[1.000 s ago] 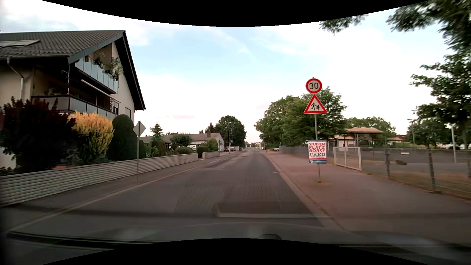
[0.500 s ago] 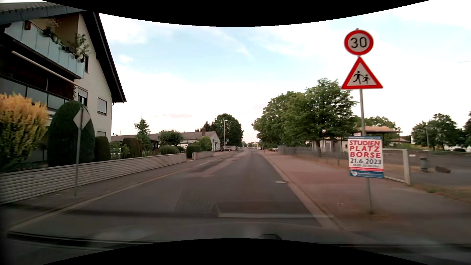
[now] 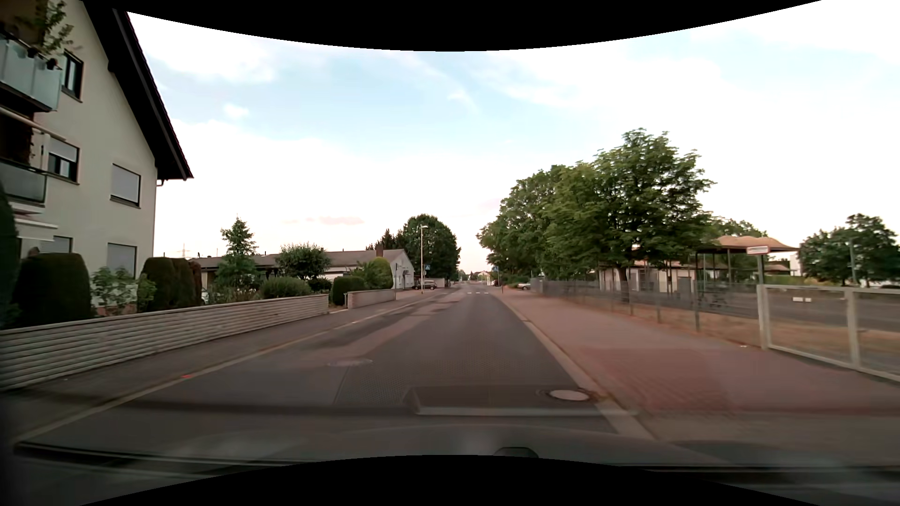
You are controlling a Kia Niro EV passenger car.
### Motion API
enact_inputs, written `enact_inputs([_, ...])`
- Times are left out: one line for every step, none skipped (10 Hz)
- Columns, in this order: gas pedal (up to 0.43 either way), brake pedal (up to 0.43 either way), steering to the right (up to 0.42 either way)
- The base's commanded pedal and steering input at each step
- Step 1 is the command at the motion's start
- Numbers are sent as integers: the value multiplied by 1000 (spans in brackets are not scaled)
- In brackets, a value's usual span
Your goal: Follow the waypoints while adhering to traffic rules and regulations
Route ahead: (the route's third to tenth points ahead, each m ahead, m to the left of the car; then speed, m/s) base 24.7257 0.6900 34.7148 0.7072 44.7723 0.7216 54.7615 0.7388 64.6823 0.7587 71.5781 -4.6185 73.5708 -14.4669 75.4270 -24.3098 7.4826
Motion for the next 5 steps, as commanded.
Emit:
enact_inputs([8, 0, 7])
enact_inputs([8, 0, 5])
enact_inputs([20, 0, 5])
enact_inputs([20, 0, 5])
enact_inputs([20, 0, 4])
